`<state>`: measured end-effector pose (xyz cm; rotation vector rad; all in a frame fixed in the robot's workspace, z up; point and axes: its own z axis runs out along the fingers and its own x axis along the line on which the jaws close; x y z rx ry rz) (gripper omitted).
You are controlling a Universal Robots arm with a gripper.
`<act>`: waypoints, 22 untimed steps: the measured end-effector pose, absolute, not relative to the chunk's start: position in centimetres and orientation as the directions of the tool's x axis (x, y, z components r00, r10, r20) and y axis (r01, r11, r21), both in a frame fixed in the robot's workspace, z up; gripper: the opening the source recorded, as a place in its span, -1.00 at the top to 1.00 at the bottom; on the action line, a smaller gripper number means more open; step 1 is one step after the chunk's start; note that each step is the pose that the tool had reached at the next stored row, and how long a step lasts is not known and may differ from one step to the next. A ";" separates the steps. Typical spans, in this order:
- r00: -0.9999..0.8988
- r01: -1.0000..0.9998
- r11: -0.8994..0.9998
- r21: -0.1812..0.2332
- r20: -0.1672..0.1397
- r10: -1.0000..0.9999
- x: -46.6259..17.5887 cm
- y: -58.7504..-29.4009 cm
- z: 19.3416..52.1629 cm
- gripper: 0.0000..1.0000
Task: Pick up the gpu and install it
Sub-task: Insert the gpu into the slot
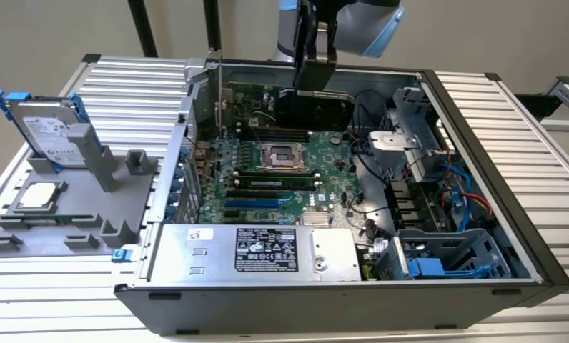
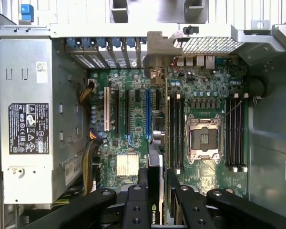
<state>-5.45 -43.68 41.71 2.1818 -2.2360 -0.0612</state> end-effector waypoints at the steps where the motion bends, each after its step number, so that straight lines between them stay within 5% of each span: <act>1: -0.024 -0.999 0.024 0.040 -0.015 -1.000 -5.4 -43.7 41.7 1.00; 22: -0.020 -0.999 0.019 0.040 -0.015 -1.000 -5.4 -43.7 41.3 1.00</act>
